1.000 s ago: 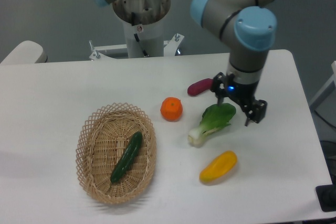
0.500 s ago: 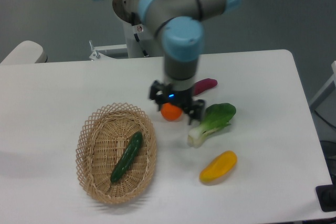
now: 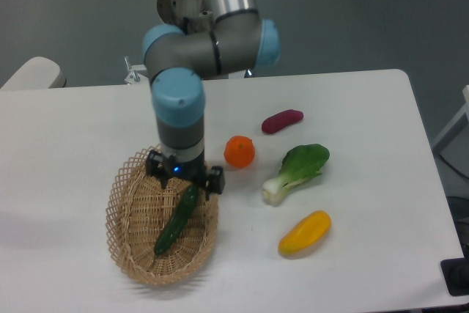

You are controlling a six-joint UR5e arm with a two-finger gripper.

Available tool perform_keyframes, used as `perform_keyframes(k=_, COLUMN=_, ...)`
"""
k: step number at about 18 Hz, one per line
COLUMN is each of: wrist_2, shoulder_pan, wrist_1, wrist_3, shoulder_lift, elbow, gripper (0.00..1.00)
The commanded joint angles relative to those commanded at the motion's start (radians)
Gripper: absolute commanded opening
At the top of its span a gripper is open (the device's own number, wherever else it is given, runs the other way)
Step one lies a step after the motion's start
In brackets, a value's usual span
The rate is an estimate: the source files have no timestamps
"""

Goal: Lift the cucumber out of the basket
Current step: 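Lower the gripper onto the green cucumber in the basket, then close the gripper around the cucumber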

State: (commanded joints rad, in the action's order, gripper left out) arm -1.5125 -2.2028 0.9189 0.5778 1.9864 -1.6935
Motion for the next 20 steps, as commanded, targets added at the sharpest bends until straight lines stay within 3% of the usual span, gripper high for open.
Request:
perform_keyframes(k=13, wrist_2=-0.024, shoulder_pan=0.018, wrist_1=-0.04, wrist_3=0.042, shoulder_lift=0.081, elbow=-0.017, gripper=1.0)
perform_keyframes(k=18, wrist_2=-0.031, shoulder_pan=0.02, wrist_1=-0.04, wrist_3=0.042, shoulder_lift=0.086, elbow=-0.015, gripper=0.99)
perform_keyframes(k=19, wrist_2=-0.031, shoulder_pan=0.02, wrist_1=-0.04, wrist_3=0.042, shoulder_lift=0.086, elbow=-0.015, gripper=0.88)
perform_keyframes(k=20, wrist_2=-0.031, shoulder_pan=0.02, wrist_1=-0.04, wrist_3=0.042, shoulder_lift=0.086, elbow=-0.014, gripper=0.7)
